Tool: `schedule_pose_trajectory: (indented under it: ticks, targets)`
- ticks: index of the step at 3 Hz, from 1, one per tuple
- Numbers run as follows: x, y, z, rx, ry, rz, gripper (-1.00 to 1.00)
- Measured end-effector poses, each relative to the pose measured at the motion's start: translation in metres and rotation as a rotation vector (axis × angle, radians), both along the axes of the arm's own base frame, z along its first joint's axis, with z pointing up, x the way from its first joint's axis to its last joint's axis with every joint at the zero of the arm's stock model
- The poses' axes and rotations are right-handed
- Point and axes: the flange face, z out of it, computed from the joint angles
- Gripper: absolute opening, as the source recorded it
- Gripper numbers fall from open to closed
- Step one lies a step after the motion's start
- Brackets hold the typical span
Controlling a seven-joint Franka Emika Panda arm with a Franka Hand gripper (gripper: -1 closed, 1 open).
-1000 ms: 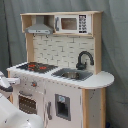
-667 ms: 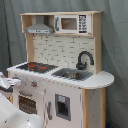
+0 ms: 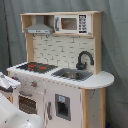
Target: Play with the kitchen
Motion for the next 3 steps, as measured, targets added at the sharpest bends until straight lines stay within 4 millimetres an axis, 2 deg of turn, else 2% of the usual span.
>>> schedule_pose_trajectory:
  ticks: [3]
  targets:
    - [0.0,0.0,-0.0001,0.343,0.002,-0.017,-1.0]
